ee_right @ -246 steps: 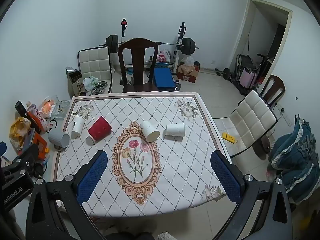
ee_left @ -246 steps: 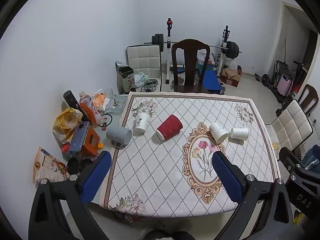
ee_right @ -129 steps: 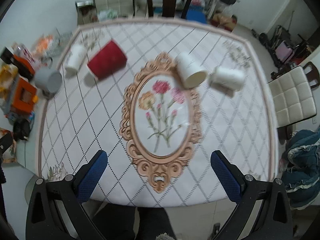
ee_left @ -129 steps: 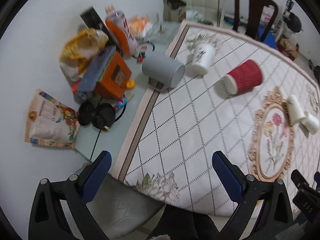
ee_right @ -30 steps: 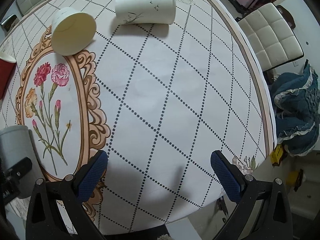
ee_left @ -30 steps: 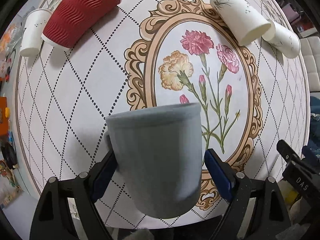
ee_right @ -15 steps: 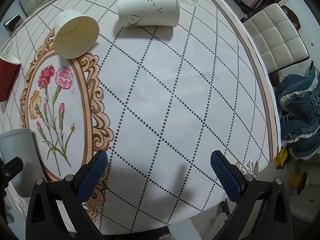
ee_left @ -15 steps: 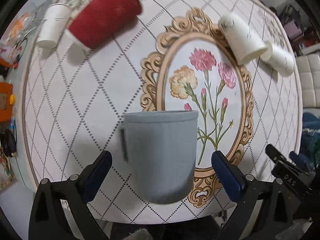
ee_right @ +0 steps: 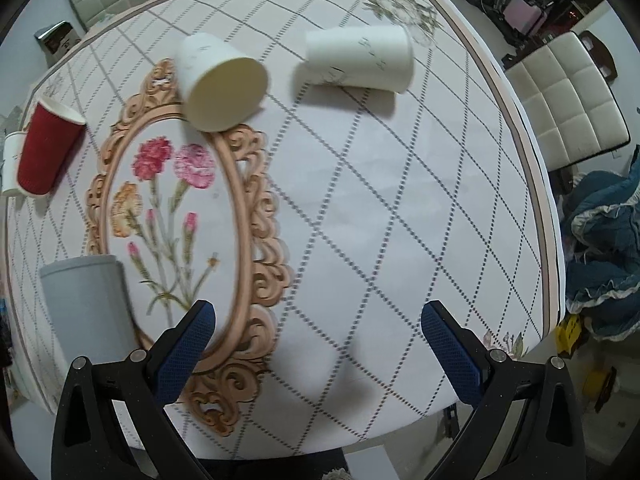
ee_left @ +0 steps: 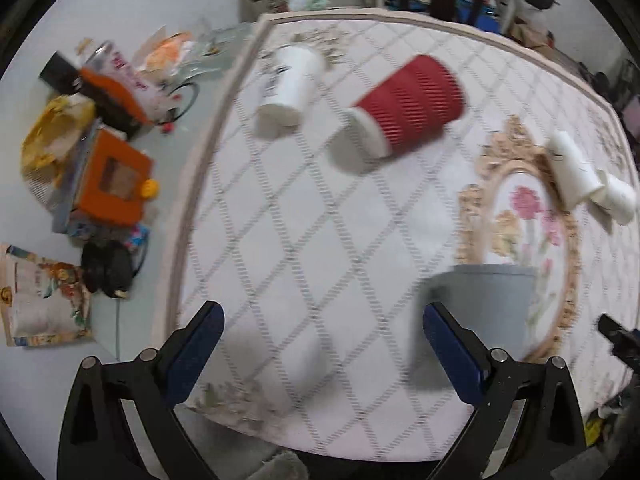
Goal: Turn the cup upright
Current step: 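Carry the upright grey mug with the left tool toward the right tool, then grasp the grey mug with the right tool while the left tool releases it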
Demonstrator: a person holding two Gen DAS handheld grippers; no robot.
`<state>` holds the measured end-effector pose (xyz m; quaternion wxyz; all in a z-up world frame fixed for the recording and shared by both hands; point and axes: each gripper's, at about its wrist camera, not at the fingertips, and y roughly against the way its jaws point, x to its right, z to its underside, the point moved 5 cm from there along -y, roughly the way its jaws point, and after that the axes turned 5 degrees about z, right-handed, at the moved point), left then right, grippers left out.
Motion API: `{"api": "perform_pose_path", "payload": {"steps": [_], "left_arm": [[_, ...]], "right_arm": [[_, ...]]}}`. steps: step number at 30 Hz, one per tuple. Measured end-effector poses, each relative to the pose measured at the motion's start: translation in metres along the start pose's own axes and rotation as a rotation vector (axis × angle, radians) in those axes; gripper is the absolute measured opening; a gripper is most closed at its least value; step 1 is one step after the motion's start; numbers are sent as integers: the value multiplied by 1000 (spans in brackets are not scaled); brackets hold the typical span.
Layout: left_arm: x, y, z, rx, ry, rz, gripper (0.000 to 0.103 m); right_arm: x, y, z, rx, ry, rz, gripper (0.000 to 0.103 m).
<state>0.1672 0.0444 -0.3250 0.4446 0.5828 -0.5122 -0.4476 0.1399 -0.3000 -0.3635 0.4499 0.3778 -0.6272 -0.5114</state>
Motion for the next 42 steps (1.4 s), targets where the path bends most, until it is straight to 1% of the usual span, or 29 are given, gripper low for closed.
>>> {"api": "perform_pose_path", "payload": {"steps": [4, 8, 11, 12, 15, 19, 20, 21, 23, 25, 26, 29, 30, 33, 38, 41, 42], "left_arm": [[-28, -12, 7, -12, -2, -48, 102], [-50, -22, 15, -18, 16, -55, 102], [-61, -29, 19, -24, 27, -45, 102], [-64, -33, 20, -29, 24, -35, 102], [-69, -41, 24, -48, 16, -37, 102], [-71, -52, 30, -74, 1, -32, 102], [-70, -55, 31, -79, -4, -29, 102], [-69, -55, 31, -82, -8, -27, 102], [-67, -59, 32, -89, -20, -21, 102], [-66, -61, 32, -94, -28, -14, 102], [-65, -62, 32, -96, -31, -12, 102], [-65, -65, 31, -105, -43, -7, 102], [-66, -67, 30, -107, -46, -6, 102], [-67, -68, 27, -108, -54, -7, 102], [-66, -69, 24, -113, -62, -4, 102], [-62, -69, 22, -128, -69, -1, 102], [-60, -69, 22, -132, -71, 0, 102]], "right_arm": [[-29, 15, 5, 4, 26, -12, 103], [-62, 25, 9, -4, 82, -42, 103], [-98, 31, 15, -23, 135, -80, 103], [-107, 32, 18, -25, 149, -84, 103], [-136, 35, 18, -31, 208, -96, 103], [-167, 33, 15, -53, 270, -87, 103], [-173, 30, 14, -64, 284, -77, 101], [-177, 27, 13, -75, 289, -74, 100], [-185, 17, 12, -122, 299, -62, 93], [-188, 9, 12, -168, 293, -73, 92], [-190, 5, 13, -190, 286, -89, 89], [-194, -4, 15, -239, 276, -112, 83], [-195, -6, 16, -250, 275, -109, 83], [-195, -6, 16, -244, 275, -109, 83], [-185, -4, 17, -236, 248, -134, 83], [-178, 0, 15, -219, 233, -149, 83], [-175, 4, 14, -200, 227, -157, 83]]}}
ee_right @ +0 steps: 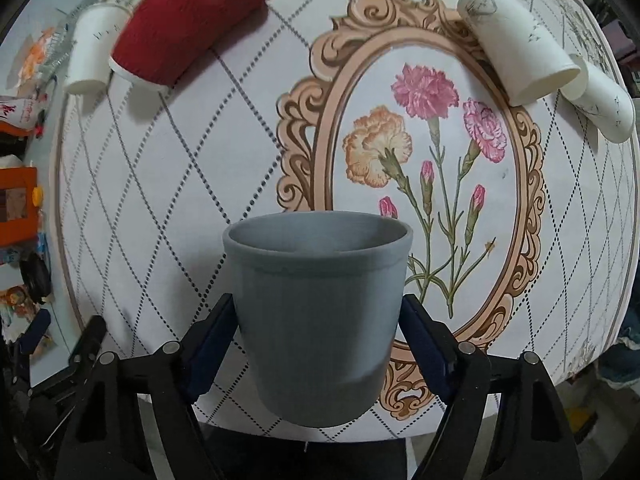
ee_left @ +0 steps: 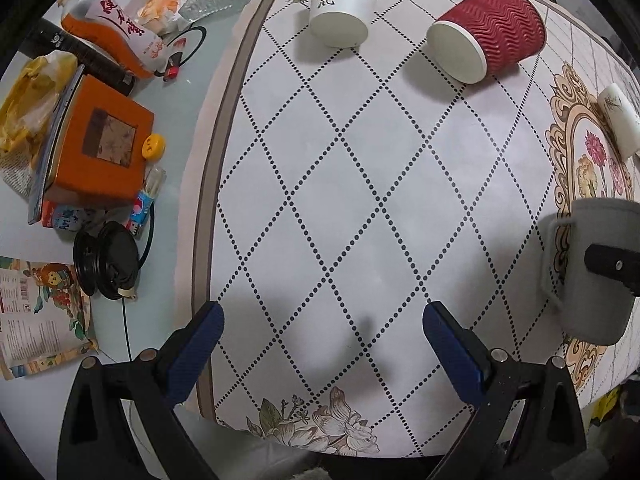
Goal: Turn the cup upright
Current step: 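Grasp the grey mug with the right tool while the left tool releases it, then lower the grey mug upright onto the flower oval and open the right tool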
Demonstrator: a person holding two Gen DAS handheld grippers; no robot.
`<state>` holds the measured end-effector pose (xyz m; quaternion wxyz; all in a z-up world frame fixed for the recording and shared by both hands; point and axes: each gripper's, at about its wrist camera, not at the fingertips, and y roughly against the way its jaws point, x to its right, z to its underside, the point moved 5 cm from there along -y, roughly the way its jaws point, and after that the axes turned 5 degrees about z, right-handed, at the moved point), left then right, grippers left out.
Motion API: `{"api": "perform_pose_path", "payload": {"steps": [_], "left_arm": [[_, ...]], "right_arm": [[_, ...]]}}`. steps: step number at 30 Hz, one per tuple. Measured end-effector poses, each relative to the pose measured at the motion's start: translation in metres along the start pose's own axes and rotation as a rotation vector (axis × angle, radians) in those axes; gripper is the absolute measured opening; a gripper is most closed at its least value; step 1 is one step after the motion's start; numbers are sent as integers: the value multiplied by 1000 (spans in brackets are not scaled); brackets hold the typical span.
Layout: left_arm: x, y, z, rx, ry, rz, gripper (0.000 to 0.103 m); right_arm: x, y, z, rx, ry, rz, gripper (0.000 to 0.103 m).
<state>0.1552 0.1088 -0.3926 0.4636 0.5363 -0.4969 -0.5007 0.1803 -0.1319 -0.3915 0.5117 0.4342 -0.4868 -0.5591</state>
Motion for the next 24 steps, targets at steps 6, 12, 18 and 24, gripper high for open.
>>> {"api": "perform_pose_path", "payload": {"steps": [6, 12, 18, 24], "left_arm": [[8, -6, -7, -30, 9, 7, 102], [19, -20, -26, -48, 22, 32, 102], [25, -33, -48, -34, 21, 13, 102], [26, -35, -51, -24, 11, 11, 102]], "right_arm": [[19, 39, -1, 168, -21, -8, 83], [34, 78, -21, 448, -75, 26, 83], [30, 69, -64, 613, -119, 27, 83], [15, 45, -67, 697, -77, 82, 83]]}}
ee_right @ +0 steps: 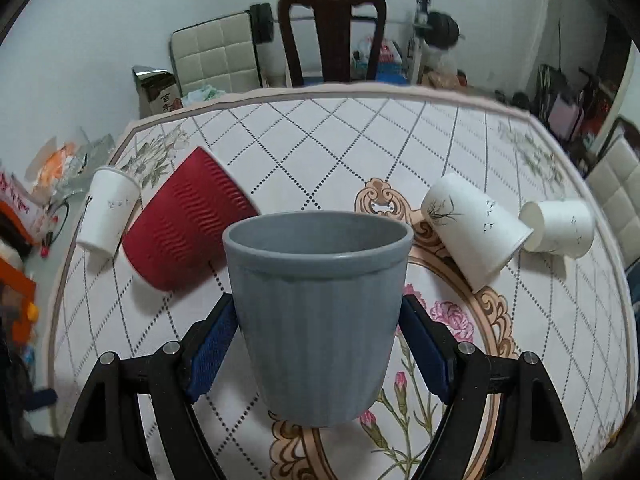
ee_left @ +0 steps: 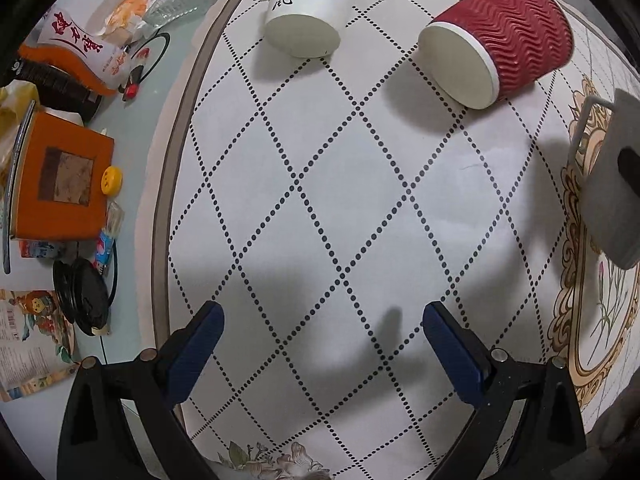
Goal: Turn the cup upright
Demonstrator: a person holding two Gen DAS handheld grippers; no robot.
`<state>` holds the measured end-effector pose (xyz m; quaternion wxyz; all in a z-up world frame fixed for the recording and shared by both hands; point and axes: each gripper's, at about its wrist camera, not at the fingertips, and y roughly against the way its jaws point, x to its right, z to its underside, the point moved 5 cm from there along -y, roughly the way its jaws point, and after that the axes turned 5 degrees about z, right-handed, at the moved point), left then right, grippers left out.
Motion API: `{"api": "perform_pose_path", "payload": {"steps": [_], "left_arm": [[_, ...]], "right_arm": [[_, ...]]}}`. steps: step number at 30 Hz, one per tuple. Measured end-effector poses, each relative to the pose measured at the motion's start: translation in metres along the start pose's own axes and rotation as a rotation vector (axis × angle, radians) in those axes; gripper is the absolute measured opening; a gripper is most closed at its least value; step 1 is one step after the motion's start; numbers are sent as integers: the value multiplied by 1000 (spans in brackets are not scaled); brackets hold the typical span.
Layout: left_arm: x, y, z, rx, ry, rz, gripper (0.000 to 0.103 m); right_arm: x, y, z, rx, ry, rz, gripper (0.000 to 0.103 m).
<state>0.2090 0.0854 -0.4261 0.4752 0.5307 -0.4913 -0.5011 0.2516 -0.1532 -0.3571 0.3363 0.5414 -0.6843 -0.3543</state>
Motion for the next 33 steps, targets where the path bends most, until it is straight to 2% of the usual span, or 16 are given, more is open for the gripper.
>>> {"api": "perform_pose_path", "payload": {"steps": [4, 10, 15, 17, 19, 26, 33], "left_arm": [[4, 2, 15, -5, -15, 14, 102], [14, 16, 34, 18, -43, 41, 102], [20, 39, 49, 60, -78, 33, 102], [23, 48, 55, 72, -82, 33, 102], [27, 62, 63, 91, -87, 36, 102], [39, 107, 72, 174, -93, 38, 102], [41, 179, 109, 304, -74, 59, 102]], "right_arm": [[-1, 12, 17, 15, 32, 2, 83], [9, 23, 40, -65, 30, 7, 85], [25, 41, 58, -86, 6, 19, 90], [31, 51, 62, -82, 1, 23, 97], [38, 65, 65, -70, -1, 26, 101], [64, 115, 66, -26, -8, 56, 103], [101, 190, 73, 15, -10, 97, 103]]}}
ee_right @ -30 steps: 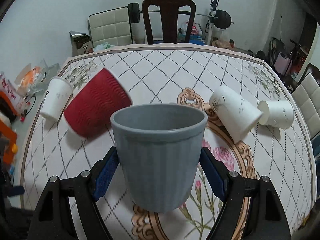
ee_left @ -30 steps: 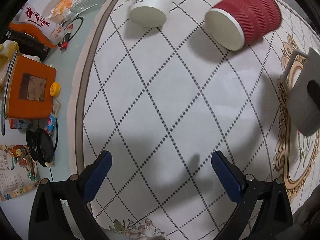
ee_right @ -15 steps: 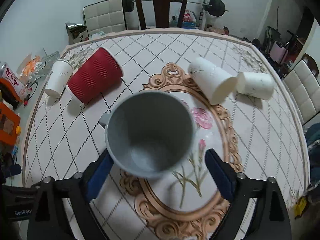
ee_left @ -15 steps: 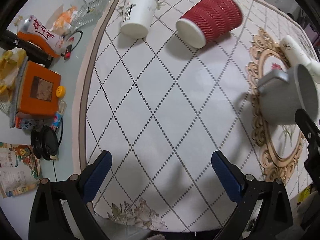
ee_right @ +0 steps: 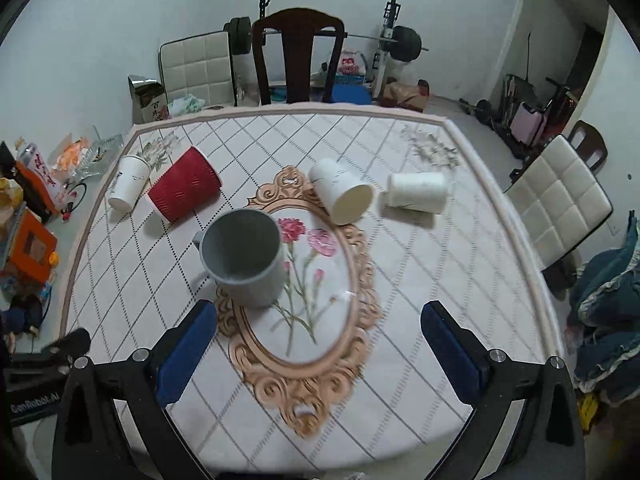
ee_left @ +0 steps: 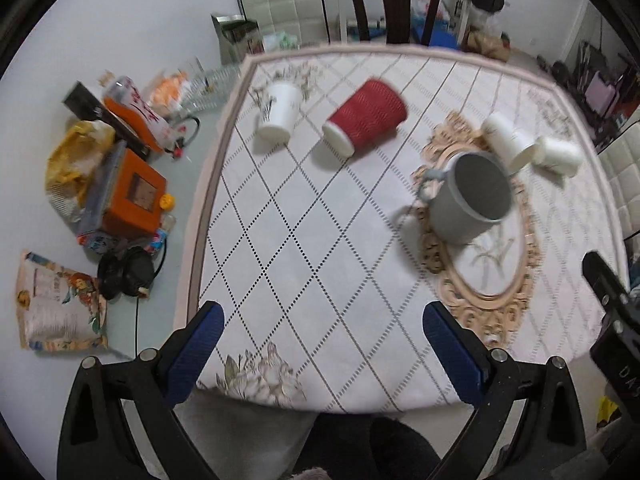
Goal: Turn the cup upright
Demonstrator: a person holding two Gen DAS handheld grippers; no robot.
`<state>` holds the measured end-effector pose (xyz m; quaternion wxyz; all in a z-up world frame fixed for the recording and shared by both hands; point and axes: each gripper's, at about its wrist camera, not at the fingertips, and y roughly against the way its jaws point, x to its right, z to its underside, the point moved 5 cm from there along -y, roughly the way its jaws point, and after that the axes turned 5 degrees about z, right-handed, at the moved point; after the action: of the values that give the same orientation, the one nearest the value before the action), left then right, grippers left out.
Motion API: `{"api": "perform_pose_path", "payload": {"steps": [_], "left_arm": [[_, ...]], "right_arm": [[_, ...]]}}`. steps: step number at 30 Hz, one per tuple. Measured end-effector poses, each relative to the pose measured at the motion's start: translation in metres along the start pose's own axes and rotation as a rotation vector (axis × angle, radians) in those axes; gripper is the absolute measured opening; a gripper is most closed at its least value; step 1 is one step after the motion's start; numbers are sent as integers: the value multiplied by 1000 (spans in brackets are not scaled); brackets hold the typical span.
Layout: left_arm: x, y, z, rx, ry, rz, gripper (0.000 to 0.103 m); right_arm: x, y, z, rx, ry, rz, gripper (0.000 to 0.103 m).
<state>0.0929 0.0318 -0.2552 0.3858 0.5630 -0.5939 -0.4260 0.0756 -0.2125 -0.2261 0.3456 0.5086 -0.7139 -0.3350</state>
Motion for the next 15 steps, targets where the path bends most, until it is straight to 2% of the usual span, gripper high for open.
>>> {"api": "perform_pose_path", "payload": {"steps": [5, 15], "left_arm": [[11, 61, 17, 94, 7, 6, 102], [11, 164, 44, 265, 41, 9, 102]], "right_arm": [[26, 56, 4, 10, -9, -37, 103], [65, 178, 7, 131, 16, -27, 103]]}}
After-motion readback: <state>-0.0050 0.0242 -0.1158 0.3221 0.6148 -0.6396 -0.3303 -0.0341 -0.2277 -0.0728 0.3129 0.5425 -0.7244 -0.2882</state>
